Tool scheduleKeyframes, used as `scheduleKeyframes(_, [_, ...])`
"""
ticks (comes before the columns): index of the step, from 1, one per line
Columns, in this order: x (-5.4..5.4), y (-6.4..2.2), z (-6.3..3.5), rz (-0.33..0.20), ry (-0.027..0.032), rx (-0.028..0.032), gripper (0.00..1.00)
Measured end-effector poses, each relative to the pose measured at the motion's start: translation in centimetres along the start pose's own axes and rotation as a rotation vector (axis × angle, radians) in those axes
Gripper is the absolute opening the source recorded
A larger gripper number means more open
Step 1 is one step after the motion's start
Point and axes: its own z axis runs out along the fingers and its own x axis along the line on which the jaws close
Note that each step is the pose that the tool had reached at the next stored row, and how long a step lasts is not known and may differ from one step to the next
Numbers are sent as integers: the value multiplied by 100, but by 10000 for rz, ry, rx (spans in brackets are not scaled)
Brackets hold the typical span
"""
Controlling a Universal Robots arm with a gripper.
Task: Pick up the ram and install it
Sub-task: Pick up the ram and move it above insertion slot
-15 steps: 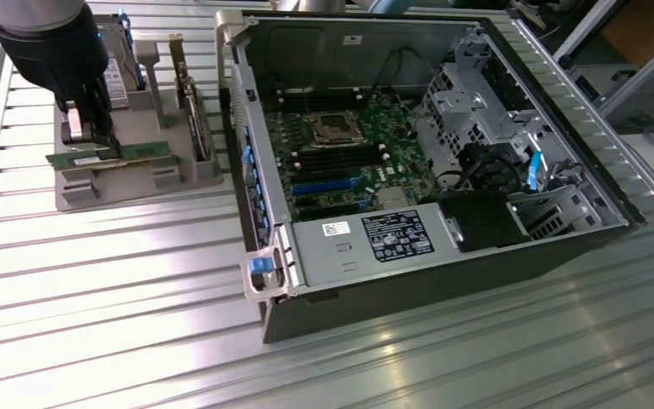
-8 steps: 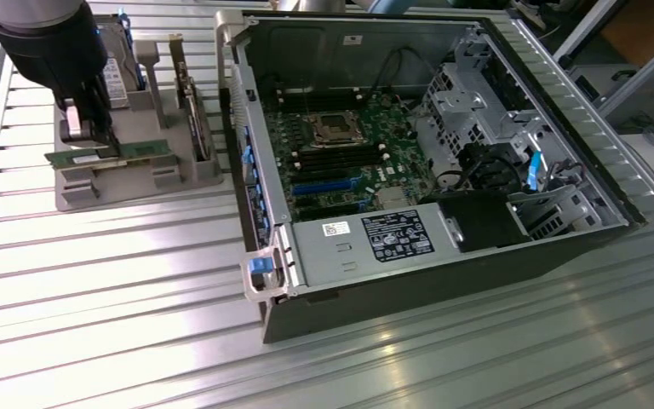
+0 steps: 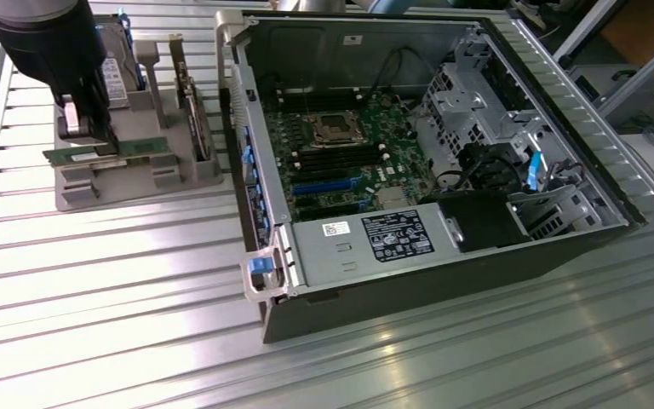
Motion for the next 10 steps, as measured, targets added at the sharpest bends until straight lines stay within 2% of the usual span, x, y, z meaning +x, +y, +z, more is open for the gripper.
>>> scheduleKeyframes(10, [6, -6, -142, 0, 1, 0, 13])
